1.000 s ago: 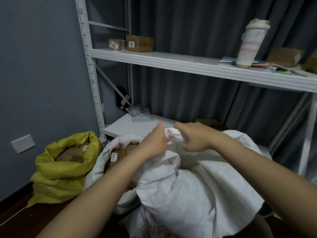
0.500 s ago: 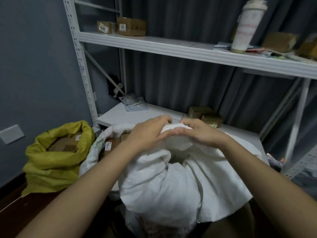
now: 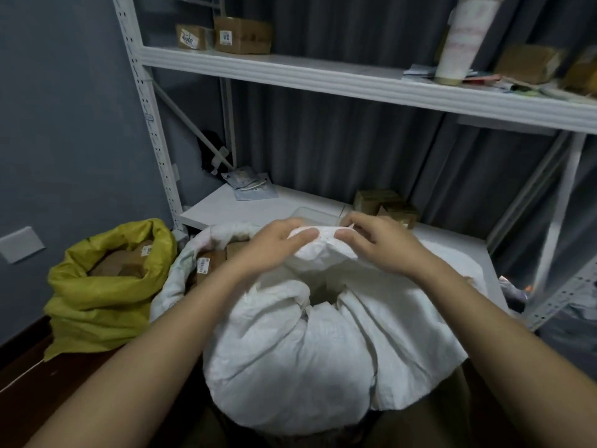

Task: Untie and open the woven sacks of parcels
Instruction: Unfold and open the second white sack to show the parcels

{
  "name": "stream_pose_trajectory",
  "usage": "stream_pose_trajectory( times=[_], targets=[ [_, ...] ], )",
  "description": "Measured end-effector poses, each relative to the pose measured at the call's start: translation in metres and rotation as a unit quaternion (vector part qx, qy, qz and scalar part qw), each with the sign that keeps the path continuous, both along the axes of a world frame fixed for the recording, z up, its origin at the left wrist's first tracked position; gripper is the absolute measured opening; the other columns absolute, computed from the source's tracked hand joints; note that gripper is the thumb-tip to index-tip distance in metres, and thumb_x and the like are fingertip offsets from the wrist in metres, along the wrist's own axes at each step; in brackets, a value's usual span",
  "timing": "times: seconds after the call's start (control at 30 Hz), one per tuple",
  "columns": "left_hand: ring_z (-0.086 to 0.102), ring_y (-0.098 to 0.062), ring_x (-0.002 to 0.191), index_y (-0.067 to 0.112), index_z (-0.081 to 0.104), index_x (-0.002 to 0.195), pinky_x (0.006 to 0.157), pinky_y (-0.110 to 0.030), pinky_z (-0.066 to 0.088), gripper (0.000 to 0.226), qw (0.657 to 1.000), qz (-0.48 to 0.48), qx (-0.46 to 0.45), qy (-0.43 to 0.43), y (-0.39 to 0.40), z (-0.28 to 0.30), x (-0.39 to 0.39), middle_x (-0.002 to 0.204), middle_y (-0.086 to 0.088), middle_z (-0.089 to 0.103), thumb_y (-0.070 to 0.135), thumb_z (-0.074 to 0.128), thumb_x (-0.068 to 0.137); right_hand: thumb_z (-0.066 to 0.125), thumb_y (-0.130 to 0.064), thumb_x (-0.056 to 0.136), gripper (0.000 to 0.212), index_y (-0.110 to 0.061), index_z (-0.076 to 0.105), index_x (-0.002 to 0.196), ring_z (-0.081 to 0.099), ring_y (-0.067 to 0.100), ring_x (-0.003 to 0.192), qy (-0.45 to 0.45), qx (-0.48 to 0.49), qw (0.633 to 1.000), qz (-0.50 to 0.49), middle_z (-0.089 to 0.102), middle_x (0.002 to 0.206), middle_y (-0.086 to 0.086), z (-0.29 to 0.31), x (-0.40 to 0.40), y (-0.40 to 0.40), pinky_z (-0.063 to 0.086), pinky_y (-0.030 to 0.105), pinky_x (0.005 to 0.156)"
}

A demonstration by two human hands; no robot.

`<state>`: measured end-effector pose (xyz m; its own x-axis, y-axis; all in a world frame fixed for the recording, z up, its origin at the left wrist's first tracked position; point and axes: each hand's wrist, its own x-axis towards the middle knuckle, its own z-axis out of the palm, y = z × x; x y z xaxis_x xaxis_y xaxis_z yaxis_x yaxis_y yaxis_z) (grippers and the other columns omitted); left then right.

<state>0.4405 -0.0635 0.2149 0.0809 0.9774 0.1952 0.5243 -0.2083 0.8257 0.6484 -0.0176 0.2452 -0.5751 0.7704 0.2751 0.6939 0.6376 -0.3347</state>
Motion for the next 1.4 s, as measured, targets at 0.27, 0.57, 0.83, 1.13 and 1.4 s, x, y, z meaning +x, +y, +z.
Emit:
stream_pose_trajectory(
  times=[0.27,0.57,0.83,1.13,1.4],
  targets=[
    [0.056,-0.012,0.076,0.023,0.059,0.084,0.073,-0.036,0.044,0.027,0.997,0.012,0.043,0.070,0.001,-0.010,0.007,0.076,0.009,0.060,0.043,0.045,0.096,0.037,-0.054,0.096,0.037,-0.023,0.056,0.103,0.056,0.017,0.079,-0.087,-0.042,0.995,-0.030,0.062,0.086,-0.002,-0.018,0.012,-0.007,0.046,0.037,0.072],
    [0.058,-0.013,0.082,0.029,0.058,0.089,0.068,-0.028,0.044,0.029,0.985,-0.001,0.016,0.174,-0.008,-0.006,0.022,0.080,0.014,0.062,0.057,0.051,0.086,0.037,-0.059,0.093,0.038,-0.031,0.062,0.096,0.059,0.013,0.086,0.004,-0.128,0.992,-0.017,0.065,0.090,-0.007,-0.023,0.012,-0.025,0.046,0.034,0.075],
    [0.052,-0.008,0.106,0.034,0.050,0.118,0.083,-0.034,0.045,0.044,0.965,-0.077,0.132,0.211,-0.001,0.009,0.022,0.113,0.012,0.057,0.064,0.043,0.086,0.036,-0.044,0.100,0.038,-0.026,0.065,0.084,0.062,0.003,0.074,0.341,-0.304,0.889,-0.024,0.068,0.079,-0.010,-0.003,-0.007,-0.039,0.047,0.020,0.070],
    [0.048,-0.009,0.103,0.029,0.053,0.123,0.086,-0.030,0.040,0.037,0.952,-0.022,0.164,0.256,0.005,0.017,0.016,0.107,0.010,0.056,0.050,0.042,0.095,0.045,-0.032,0.100,0.029,-0.012,0.065,0.092,0.059,0.020,0.083,0.344,-0.239,0.908,-0.031,0.066,0.089,0.012,-0.012,-0.007,-0.036,0.044,0.039,0.077],
    [0.050,-0.019,0.090,0.020,0.053,0.080,0.083,-0.036,0.034,0.027,0.958,0.100,0.122,0.241,0.030,0.035,0.000,0.087,0.000,0.054,0.042,0.048,0.095,0.048,-0.033,0.098,0.026,-0.014,0.064,0.091,0.057,0.011,0.073,0.245,-0.141,0.957,-0.063,0.065,0.082,-0.001,-0.004,0.001,-0.033,0.045,0.030,0.068]
  ],
)
